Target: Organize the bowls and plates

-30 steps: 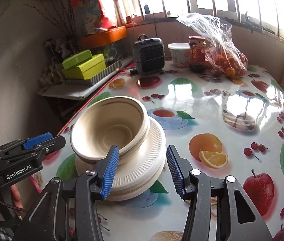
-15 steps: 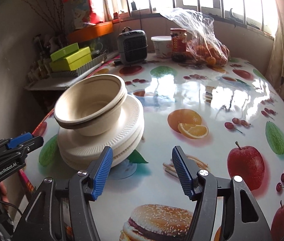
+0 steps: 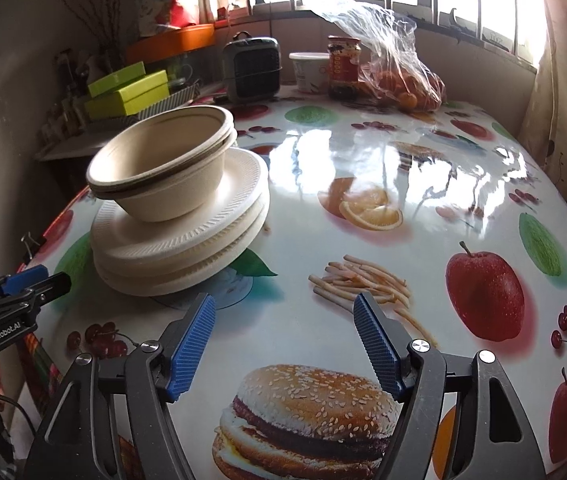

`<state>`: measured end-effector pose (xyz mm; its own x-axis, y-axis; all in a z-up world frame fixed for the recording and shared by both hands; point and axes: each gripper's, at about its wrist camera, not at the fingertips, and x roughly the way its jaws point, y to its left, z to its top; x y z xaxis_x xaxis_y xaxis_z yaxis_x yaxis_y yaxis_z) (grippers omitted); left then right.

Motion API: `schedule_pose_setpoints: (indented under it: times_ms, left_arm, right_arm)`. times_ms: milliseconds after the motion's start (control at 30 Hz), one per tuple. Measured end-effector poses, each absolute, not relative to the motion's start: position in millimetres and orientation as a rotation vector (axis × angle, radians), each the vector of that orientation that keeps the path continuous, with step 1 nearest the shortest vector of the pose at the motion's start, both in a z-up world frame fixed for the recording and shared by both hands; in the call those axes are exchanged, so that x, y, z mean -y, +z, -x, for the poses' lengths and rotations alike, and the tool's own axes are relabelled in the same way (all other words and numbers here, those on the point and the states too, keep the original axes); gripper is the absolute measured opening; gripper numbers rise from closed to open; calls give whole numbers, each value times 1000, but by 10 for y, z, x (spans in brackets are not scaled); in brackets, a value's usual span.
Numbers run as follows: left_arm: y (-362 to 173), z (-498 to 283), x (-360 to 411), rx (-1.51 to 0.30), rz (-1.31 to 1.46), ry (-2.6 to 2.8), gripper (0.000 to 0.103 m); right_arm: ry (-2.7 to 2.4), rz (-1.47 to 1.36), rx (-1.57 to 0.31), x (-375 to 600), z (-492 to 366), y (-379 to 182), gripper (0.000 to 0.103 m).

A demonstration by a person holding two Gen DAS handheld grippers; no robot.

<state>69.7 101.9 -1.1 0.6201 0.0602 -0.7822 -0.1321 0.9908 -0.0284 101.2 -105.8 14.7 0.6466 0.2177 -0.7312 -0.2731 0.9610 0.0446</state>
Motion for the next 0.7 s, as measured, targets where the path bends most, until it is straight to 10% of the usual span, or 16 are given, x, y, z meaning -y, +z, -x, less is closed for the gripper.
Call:
schedule_pose_setpoints:
  times_ms: [700]
  left_arm:
    - [-107,-650,-905,-859,55,109,59]
  right_arm:
    - [256,110,-838,992,-895,-59,86]
